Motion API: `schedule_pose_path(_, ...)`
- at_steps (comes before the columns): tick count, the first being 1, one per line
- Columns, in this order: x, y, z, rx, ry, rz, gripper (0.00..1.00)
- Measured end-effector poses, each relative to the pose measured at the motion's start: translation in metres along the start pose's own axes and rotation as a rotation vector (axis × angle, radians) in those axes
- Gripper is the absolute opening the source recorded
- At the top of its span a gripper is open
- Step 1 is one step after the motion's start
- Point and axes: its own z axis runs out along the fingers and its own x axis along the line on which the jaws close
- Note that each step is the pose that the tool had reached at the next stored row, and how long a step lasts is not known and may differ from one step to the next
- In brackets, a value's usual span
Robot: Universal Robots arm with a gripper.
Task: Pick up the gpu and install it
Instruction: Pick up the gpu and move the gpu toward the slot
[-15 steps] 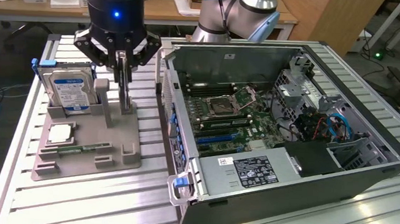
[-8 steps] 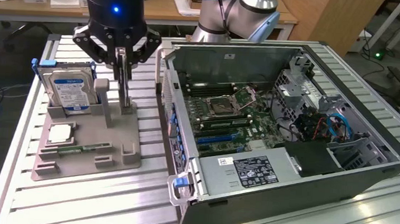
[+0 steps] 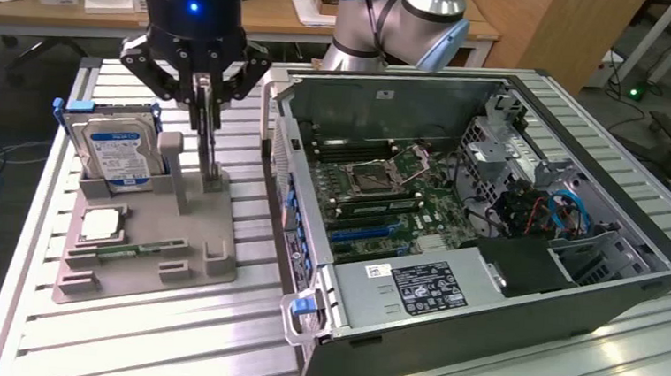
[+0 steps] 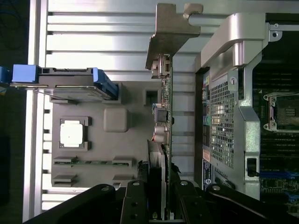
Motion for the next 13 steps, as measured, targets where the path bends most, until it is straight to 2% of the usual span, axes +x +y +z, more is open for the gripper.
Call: schedule_pose_path(13,0.0,0.0009,-0.0114,-0.0001,0.0,0.0,0.27)
